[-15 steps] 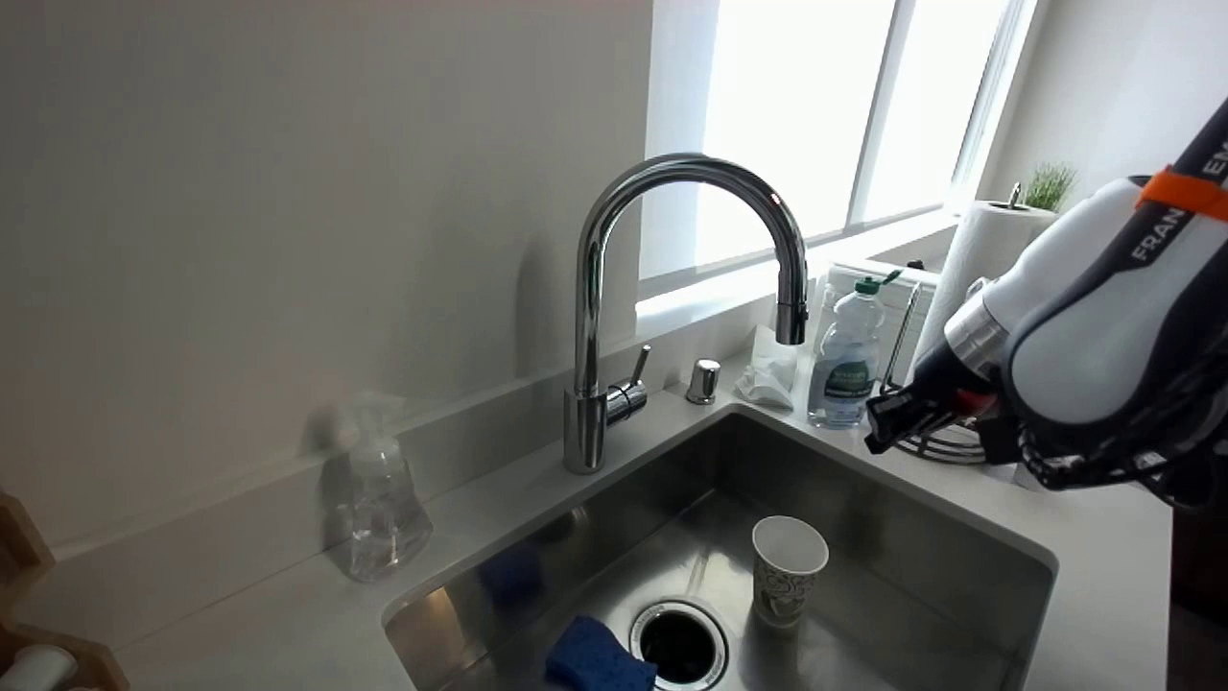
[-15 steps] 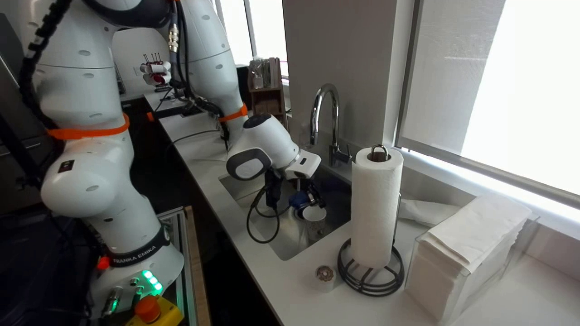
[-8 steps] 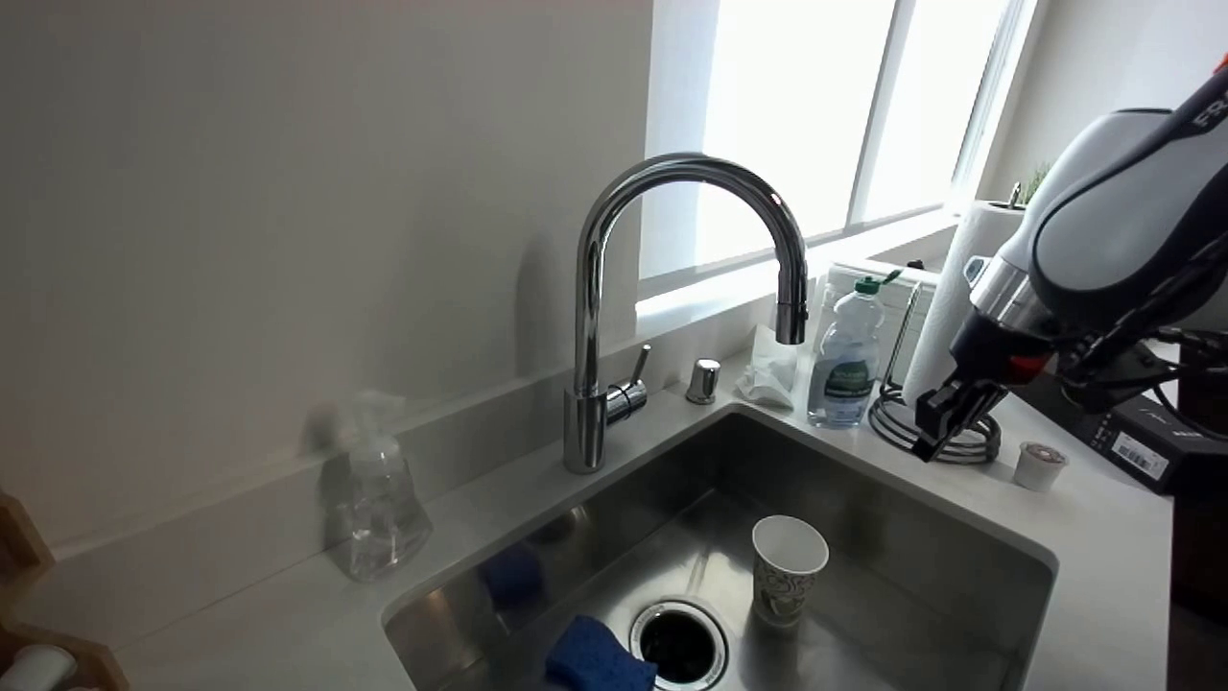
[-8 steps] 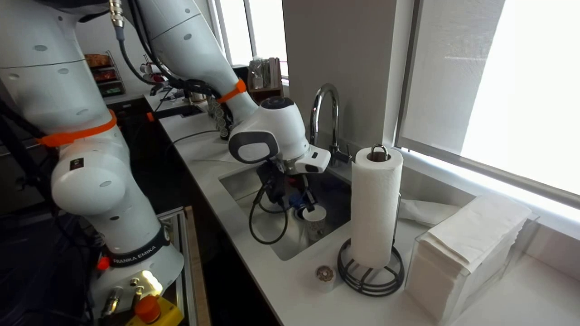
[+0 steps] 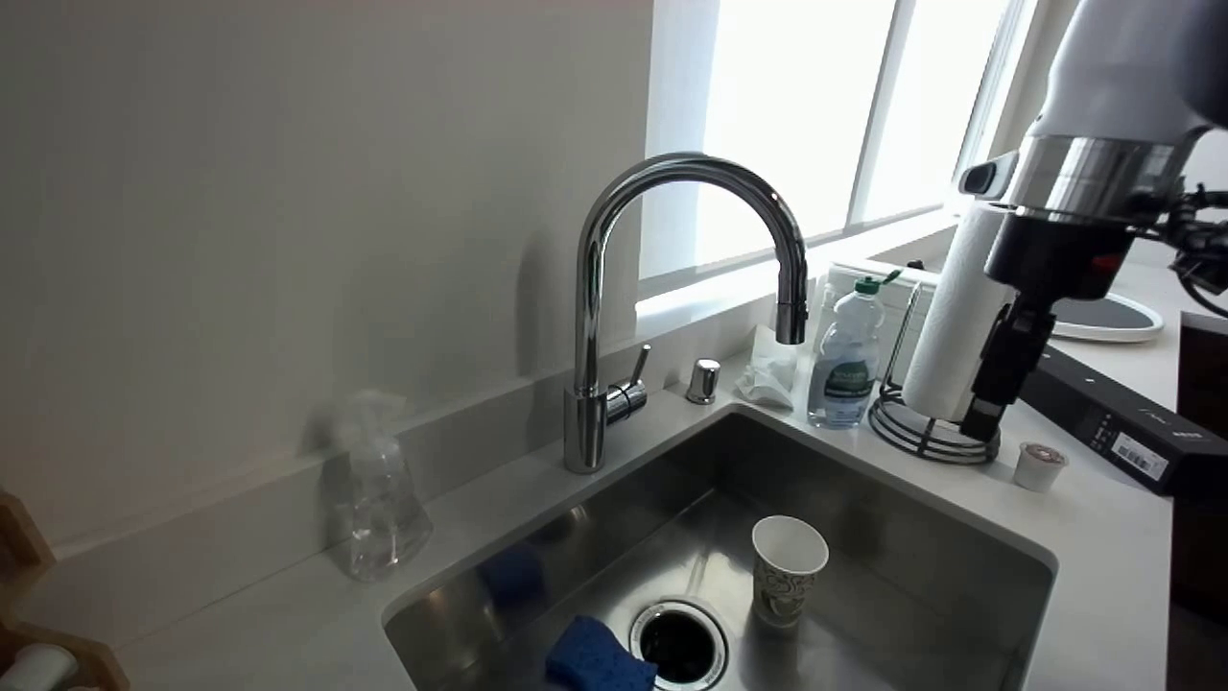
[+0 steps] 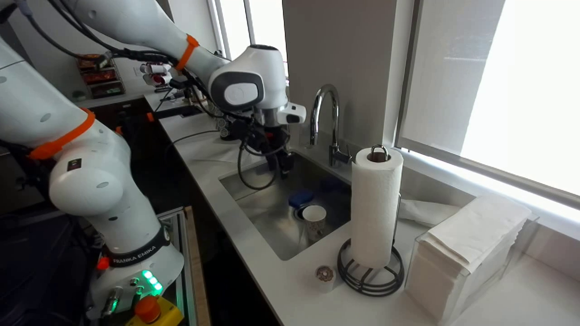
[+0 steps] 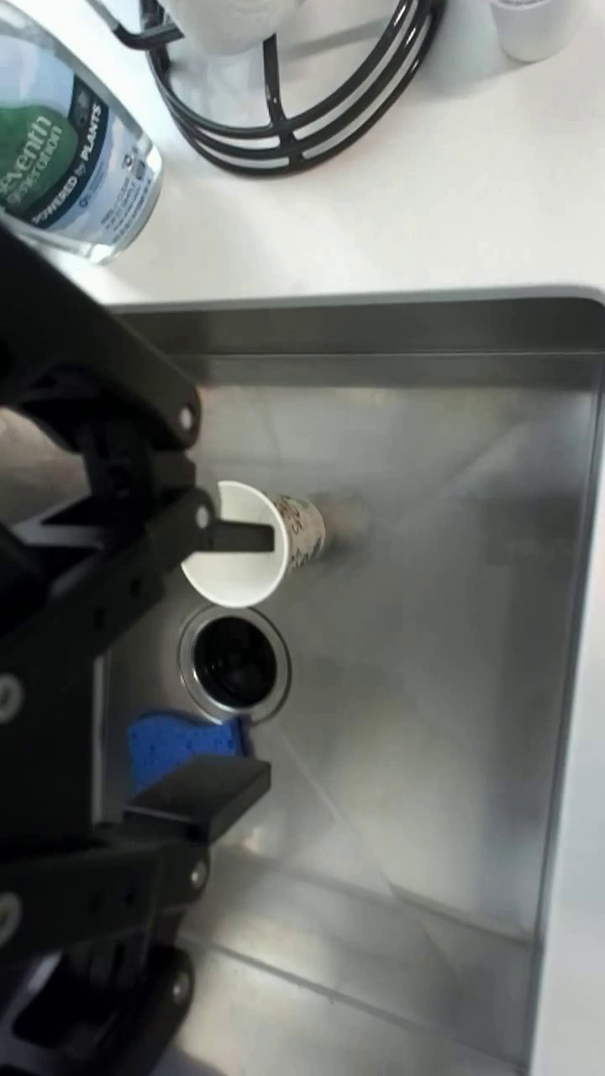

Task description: Put the paper cup inside the sink under the tap

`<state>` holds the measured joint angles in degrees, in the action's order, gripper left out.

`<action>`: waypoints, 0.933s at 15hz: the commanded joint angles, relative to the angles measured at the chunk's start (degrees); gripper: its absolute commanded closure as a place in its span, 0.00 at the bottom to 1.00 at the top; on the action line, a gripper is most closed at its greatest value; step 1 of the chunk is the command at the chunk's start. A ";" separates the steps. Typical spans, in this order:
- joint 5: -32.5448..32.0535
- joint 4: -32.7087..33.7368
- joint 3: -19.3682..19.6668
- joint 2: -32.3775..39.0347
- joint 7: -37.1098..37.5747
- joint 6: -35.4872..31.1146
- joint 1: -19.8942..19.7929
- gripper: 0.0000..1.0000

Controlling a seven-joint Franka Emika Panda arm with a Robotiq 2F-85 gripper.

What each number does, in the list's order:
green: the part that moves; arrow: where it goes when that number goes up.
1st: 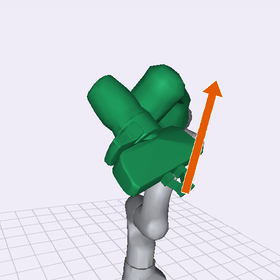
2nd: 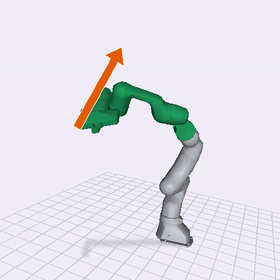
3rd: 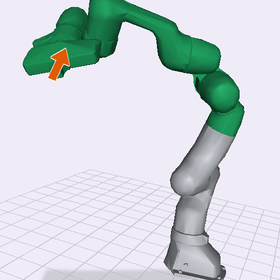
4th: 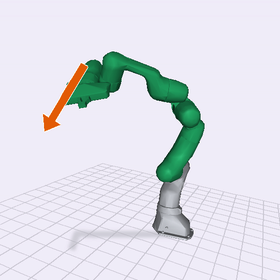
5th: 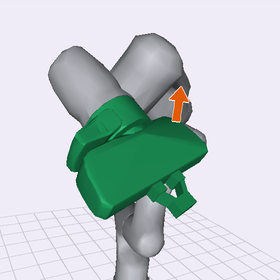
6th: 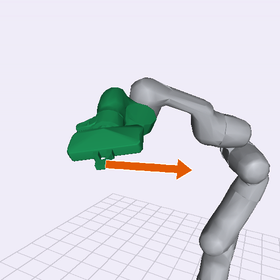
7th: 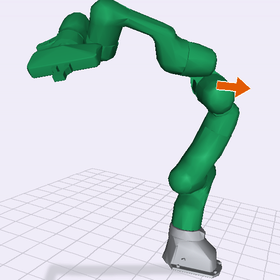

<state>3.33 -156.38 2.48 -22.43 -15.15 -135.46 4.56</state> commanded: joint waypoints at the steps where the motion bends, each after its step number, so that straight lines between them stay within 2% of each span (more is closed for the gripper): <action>1: -0.59 -1.01 -4.67 -13.83 4.42 12.55 2.36 0.03; 5: 4.90 3.13 -8.62 -25.18 14.01 24.75 5.83 0.00; 7: 6.03 6.09 -10.66 -29.82 19.99 28.83 5.63 0.00; 8: 4.46 5.02 -9.41 -24.76 15.60 24.96 5.43 0.00; 11: 5.35 6.68 -10.81 -29.94 18.73 28.17 5.41 0.00; 14: 5.38 6.37 -10.78 -30.12 18.99 28.18 5.36 0.00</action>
<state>8.51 -150.17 -8.07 -52.55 4.08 -107.49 10.28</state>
